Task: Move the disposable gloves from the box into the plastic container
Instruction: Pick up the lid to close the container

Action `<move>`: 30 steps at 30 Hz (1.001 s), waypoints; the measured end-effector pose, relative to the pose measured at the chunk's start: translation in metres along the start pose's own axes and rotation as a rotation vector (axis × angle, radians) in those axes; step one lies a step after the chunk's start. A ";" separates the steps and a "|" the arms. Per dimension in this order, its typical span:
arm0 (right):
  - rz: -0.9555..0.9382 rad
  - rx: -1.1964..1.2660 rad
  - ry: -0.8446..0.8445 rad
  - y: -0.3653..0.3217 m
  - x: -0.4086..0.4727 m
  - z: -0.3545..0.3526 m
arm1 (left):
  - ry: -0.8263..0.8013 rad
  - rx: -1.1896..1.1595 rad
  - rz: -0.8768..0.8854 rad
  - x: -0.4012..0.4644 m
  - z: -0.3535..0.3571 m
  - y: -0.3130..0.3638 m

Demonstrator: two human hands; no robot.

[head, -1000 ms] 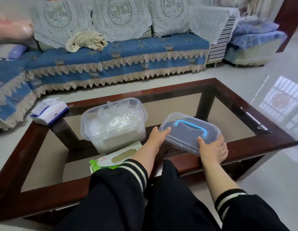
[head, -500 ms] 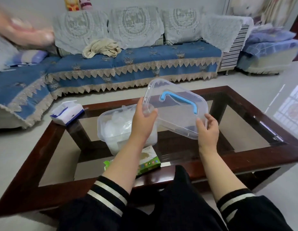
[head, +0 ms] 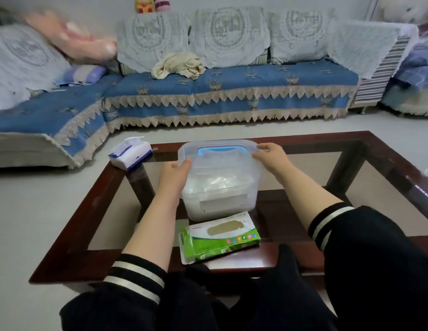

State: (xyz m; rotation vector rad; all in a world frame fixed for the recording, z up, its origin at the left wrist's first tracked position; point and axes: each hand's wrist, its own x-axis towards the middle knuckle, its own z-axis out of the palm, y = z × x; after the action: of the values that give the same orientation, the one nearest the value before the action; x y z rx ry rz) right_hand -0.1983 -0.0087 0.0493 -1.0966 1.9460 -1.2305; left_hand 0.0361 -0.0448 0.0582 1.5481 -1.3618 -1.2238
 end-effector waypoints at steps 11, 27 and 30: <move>-0.087 -0.163 -0.007 0.016 -0.023 0.021 | 0.124 -0.222 0.004 -0.019 -0.004 -0.039; -0.166 -0.620 -0.097 0.013 -0.018 0.029 | 0.167 -0.420 -0.047 -0.002 0.006 -0.049; -0.150 -0.672 -0.093 0.014 -0.019 0.036 | 0.156 -0.384 -0.021 0.005 0.005 -0.048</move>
State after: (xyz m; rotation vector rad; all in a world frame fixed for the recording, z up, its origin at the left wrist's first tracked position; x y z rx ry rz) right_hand -0.1644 -0.0045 0.0230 -1.6120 2.2988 -0.5674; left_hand 0.0454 -0.0406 0.0107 1.3546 -0.9469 -1.2619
